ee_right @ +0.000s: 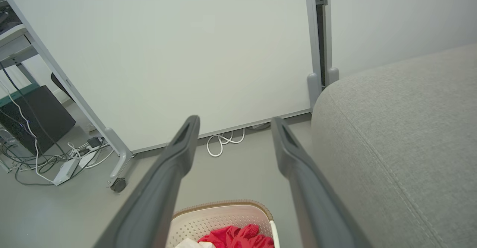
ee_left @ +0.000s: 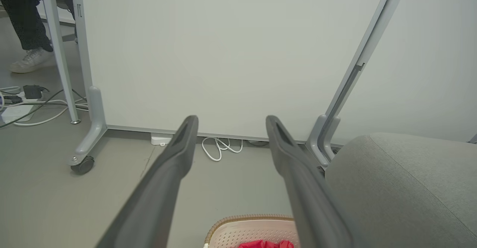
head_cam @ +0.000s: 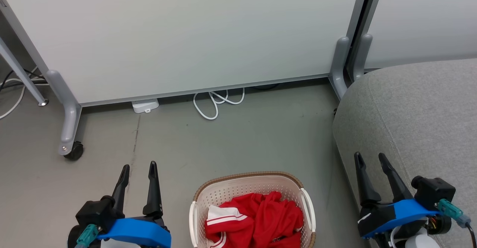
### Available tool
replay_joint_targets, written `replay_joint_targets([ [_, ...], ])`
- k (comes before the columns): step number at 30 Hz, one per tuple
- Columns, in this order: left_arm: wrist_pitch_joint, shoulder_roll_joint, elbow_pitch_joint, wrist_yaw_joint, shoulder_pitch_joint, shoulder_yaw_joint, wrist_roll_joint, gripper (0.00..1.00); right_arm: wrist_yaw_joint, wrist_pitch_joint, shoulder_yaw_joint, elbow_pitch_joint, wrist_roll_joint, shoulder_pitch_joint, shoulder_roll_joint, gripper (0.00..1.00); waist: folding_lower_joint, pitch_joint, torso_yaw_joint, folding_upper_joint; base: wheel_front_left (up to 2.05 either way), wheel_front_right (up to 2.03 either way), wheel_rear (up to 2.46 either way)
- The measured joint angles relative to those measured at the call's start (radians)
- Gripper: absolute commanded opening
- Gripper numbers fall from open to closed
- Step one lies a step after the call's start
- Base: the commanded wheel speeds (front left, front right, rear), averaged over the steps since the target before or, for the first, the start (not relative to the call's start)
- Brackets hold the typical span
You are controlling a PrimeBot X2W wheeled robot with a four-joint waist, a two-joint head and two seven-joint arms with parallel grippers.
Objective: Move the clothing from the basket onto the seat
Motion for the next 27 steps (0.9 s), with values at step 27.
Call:
replay_joint_targets([
  [27,-0.048,-0.005,0.01,0.01,0.007,-0.028,0.087,1.0,0.001,-0.044,0.012,0.02,-0.173,-0.011,-0.001,1.0,-0.0001,-0.011,-0.002,0.0,0.0,0.0,0.0],
])
